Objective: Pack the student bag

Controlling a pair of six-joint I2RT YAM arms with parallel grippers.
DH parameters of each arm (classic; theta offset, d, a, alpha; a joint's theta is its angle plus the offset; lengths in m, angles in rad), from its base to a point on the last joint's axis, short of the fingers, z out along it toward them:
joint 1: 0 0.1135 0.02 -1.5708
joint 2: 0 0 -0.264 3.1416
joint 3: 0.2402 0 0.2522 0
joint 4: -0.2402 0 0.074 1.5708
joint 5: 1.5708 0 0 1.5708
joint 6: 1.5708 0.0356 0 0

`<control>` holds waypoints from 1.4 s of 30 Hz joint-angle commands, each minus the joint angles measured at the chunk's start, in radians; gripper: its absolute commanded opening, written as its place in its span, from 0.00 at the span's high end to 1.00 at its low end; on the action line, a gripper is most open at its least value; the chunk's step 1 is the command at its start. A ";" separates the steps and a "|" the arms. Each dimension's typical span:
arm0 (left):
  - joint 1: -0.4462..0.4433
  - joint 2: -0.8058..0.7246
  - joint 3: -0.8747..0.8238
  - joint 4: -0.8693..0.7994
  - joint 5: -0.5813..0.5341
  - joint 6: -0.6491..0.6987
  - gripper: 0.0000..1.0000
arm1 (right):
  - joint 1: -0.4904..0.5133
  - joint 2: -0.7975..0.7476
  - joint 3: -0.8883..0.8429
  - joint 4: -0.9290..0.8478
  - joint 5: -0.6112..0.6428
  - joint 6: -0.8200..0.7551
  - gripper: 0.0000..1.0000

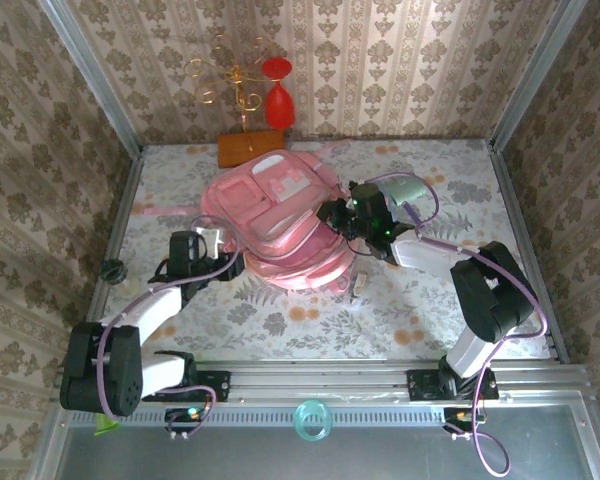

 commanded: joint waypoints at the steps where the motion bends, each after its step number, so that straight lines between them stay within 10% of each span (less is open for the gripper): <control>1: -0.002 0.005 0.006 -0.030 -0.018 0.013 0.54 | -0.012 0.029 0.028 0.018 0.049 -0.019 0.97; 42: -0.111 0.207 0.212 -0.080 -0.139 0.111 0.58 | -0.016 0.045 0.016 0.041 0.032 -0.002 0.97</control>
